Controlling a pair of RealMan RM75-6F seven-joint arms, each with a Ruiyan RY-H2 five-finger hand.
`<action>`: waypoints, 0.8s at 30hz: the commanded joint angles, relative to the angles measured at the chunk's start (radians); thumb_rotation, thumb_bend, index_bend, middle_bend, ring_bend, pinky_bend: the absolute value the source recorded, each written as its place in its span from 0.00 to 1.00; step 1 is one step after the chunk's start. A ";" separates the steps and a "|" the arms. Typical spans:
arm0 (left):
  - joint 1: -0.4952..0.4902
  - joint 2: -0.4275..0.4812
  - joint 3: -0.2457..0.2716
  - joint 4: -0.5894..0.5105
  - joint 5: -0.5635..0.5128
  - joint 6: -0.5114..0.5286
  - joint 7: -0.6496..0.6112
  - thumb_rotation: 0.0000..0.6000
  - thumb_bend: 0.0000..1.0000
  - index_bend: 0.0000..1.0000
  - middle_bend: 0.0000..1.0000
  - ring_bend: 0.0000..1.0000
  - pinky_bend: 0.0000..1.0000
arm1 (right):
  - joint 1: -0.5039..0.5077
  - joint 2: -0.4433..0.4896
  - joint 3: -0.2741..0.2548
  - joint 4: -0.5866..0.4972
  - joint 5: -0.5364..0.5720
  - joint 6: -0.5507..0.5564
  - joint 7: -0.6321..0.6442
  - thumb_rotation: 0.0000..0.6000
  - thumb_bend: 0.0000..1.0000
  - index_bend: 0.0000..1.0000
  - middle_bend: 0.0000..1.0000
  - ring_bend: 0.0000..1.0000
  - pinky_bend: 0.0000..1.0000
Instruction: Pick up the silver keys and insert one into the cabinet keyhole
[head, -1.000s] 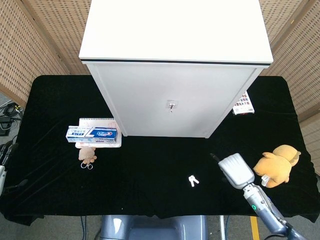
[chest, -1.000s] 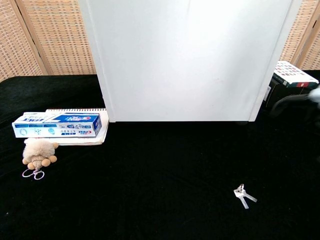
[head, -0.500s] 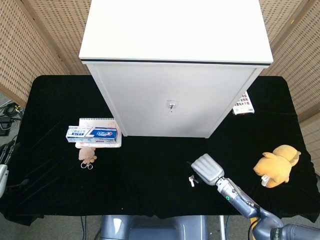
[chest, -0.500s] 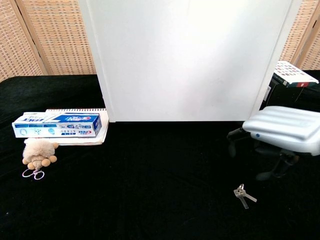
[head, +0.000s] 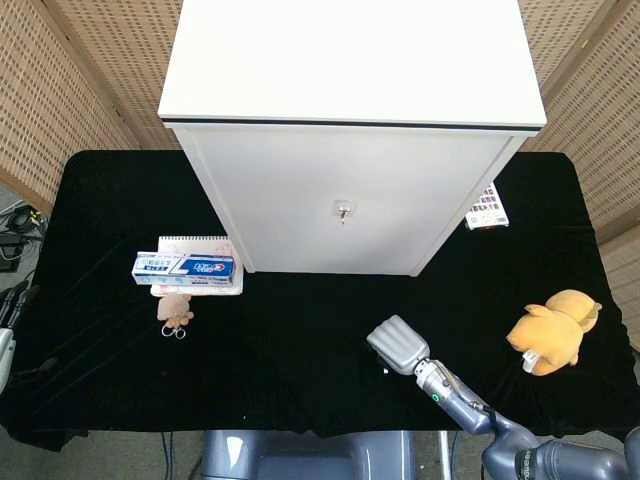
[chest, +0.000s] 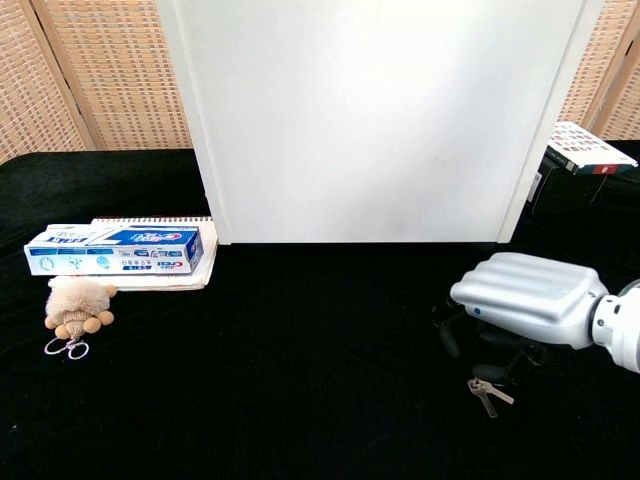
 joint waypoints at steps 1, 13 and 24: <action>0.000 0.001 0.001 0.000 0.001 0.001 -0.001 1.00 0.00 0.00 0.00 0.00 0.00 | 0.003 -0.014 -0.005 0.017 0.011 -0.001 -0.009 1.00 0.52 0.53 0.97 0.97 1.00; -0.001 0.000 0.002 0.001 0.000 -0.003 0.000 1.00 0.00 0.00 0.00 0.00 0.00 | 0.010 -0.050 -0.024 0.070 0.050 -0.004 -0.028 1.00 0.54 0.56 0.97 0.97 1.00; -0.003 -0.001 0.003 -0.001 -0.001 -0.005 0.006 1.00 0.00 0.00 0.00 0.00 0.00 | 0.014 -0.062 -0.048 0.100 0.049 0.003 -0.029 1.00 0.56 0.57 0.97 0.97 1.00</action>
